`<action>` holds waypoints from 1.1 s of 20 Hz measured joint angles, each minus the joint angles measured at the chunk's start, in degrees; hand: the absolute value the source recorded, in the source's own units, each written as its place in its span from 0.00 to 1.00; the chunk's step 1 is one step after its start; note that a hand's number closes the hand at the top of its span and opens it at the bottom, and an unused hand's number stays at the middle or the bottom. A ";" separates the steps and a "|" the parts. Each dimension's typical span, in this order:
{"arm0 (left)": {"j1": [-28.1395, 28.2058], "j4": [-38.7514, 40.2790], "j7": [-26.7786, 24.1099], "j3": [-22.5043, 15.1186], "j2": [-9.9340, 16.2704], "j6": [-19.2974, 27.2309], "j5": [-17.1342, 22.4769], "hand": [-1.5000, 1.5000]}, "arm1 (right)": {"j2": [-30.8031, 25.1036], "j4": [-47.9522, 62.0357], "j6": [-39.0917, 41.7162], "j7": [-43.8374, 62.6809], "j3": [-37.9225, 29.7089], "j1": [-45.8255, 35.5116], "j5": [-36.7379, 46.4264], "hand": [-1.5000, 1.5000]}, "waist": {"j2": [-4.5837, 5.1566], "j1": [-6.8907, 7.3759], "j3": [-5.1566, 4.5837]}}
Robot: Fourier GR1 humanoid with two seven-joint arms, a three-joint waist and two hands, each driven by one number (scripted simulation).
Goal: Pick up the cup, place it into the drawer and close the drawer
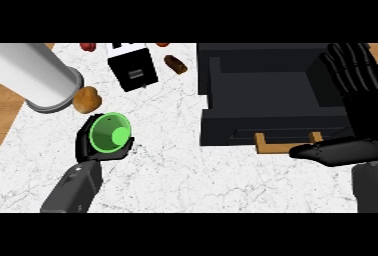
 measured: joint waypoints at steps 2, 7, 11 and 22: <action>-1.58 -1.44 0.86 -0.87 -0.67 -0.99 -0.05 1.00 | -0.13 0.05 -0.07 -0.09 -0.24 0.26 0.16 0.00 | -0.19 0.26 0.06; -5.61 -6.95 4.29 -3.82 -2.80 -2.63 -0.52 1.00 | -0.63 -0.74 0.56 -0.42 -0.58 2.13 0.23 0.00 | -0.63 0.96 0.18; -9.33 -12.60 9.11 -6.20 -4.78 -2.77 -0.47 1.00 | -0.59 0.16 0.50 -1.33 -0.96 2.33 0.54 0.00 | -0.79 1.42 0.22; -23.35 -26.71 32.74 -15.51 -7.91 6.22 2.50 1.00 | -1.01 0.52 0.46 -1.97 -1.87 2.46 0.74 0.00 | -0.82 1.09 0.23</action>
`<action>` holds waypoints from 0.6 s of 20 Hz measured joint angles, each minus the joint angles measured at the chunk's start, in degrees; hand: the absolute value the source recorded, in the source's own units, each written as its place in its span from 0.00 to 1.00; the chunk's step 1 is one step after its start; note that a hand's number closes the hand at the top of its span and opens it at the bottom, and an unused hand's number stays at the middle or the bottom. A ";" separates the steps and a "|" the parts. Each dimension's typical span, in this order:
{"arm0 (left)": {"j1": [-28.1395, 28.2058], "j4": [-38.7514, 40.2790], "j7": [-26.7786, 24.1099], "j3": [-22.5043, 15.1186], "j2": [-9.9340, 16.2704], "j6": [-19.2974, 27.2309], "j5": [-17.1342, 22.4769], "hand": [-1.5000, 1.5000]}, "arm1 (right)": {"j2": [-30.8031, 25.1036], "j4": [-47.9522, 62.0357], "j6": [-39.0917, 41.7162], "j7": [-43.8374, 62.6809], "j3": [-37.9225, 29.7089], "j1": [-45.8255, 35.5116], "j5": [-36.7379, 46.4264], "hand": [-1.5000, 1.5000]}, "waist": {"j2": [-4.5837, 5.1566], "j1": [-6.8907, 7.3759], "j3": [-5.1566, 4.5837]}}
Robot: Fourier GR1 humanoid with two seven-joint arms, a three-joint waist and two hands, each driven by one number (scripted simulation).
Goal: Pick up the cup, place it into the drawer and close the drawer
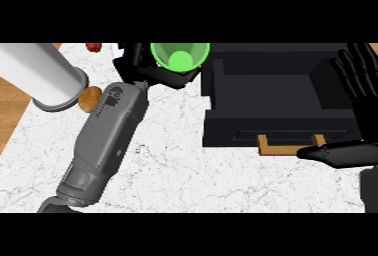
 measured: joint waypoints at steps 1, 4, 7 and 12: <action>-1.39 0.00 1.45 -1.01 -0.06 1.45 0.35 1.00 | -0.22 -0.15 0.05 0.23 -0.29 -0.16 -0.25 0.00 | 0.06 -0.18 0.00; -6.64 1.13 6.16 -4.32 -0.17 6.61 2.18 1.00 | -0.04 -0.48 -0.13 0.69 0.03 -0.36 -0.17 0.00 | 0.21 -0.81 0.00; -11.96 5.17 9.89 -6.30 -0.22 10.25 3.38 1.00 | 0.64 -0.21 -0.58 0.44 0.85 -0.71 0.53 0.00 | 0.46 -1.40 -0.01; -18.29 13.49 13.79 -10.66 -0.26 15.07 6.34 1.00 | 0.59 0.93 0.16 -0.55 0.69 -1.42 -0.19 0.00 | 0.87 -2.76 0.02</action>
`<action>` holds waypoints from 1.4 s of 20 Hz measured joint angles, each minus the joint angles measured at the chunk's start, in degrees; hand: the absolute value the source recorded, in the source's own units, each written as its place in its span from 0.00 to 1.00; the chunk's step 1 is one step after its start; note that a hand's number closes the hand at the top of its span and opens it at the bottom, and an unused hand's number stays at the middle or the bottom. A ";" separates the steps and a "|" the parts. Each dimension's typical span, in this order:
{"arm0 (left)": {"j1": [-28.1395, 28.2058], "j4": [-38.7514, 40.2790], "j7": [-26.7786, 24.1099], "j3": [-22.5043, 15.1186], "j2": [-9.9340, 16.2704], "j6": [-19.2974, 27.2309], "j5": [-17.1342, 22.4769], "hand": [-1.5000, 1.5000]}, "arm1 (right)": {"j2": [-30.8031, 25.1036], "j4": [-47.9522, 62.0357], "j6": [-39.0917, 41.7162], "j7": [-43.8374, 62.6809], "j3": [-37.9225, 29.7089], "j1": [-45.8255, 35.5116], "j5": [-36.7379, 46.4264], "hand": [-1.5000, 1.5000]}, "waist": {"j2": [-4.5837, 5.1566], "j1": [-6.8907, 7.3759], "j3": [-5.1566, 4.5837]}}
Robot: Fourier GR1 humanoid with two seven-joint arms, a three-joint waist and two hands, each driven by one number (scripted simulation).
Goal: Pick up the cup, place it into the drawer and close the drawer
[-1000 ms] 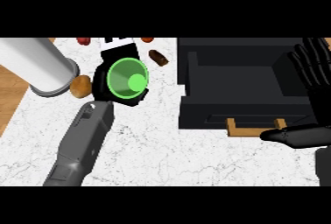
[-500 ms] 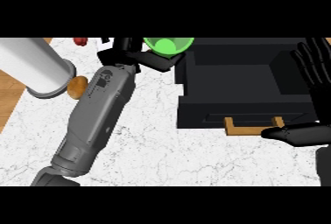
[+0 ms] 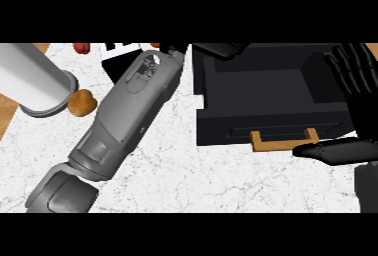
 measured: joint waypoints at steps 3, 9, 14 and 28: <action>-2.78 5.19 1.42 -2.11 0.00 1.93 1.35 1.00 | 0.37 0.29 0.01 -0.36 0.75 -0.76 0.35 0.00 | 0.35 -1.11 0.02; -4.44 12.15 3.92 -8.03 -0.01 0.14 3.66 1.00 | 0.11 1.99 0.94 -0.95 1.11 -3.06 -0.16 0.00 | 1.07 -3.59 0.07; -4.15 14.62 5.54 -12.55 -0.02 -1.72 4.90 0.00 | 0.65 2.41 1.57 -1.05 2.44 -4.73 -0.45 0.00 | 1.64 -6.08 0.09; 0.12 9.16 -4.01 -12.76 -0.02 -3.01 17.03 0.00 | 1.39 3.41 13.94 0.86 10.50 -8.02 -9.94 1.00 | 2.30 -8.68 -0.05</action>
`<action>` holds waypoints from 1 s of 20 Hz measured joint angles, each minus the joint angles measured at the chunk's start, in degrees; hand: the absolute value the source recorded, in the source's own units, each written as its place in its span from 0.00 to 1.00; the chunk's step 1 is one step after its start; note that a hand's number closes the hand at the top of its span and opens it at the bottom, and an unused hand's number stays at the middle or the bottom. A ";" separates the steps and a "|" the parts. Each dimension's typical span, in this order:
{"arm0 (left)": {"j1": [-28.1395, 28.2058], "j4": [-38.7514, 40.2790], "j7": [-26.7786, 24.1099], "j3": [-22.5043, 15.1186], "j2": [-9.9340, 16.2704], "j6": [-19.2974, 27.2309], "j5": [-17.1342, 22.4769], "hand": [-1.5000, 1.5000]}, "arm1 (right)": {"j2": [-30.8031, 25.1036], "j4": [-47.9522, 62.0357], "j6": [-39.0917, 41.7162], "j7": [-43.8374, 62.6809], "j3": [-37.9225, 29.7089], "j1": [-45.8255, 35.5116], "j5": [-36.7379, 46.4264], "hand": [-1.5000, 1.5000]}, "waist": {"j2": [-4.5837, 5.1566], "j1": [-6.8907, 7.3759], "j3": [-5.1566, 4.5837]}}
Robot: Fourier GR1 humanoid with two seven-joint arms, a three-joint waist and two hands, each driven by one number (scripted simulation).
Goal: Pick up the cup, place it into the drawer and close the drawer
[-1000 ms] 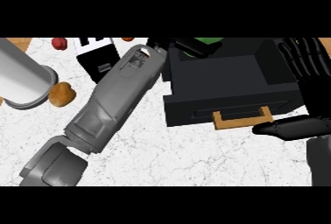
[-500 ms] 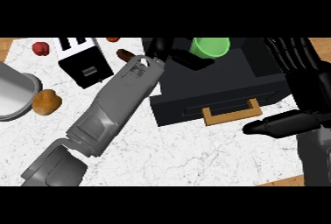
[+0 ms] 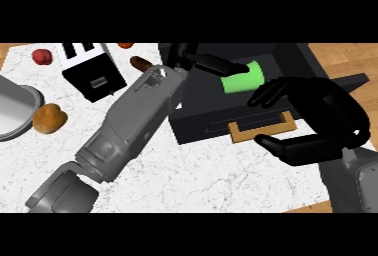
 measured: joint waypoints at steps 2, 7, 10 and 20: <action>0.08 -0.70 -1.99 0.66 0.00 0.44 1.98 0.00 | -1.34 0.42 3.29 1.25 1.99 0.63 -0.85 1.00 | -0.20 0.55 -0.01; 0.35 -0.92 -5.73 1.17 0.00 2.33 5.24 0.00 | -7.18 -0.26 9.96 4.70 6.40 2.30 2.29 0.00 | -1.03 2.81 -0.03; 0.65 -0.34 -7.09 1.19 0.00 3.25 6.61 0.00 | -9.38 -1.30 10.43 5.08 8.41 4.35 8.26 0.00 | -1.42 4.43 0.00; 3.57 -1.04 -10.21 3.14 0.42 0.27 8.99 0.00 | -8.85 9.25 0.83 -3.05 16.62 7.82 34.62 0.00 | -2.15 10.67 0.04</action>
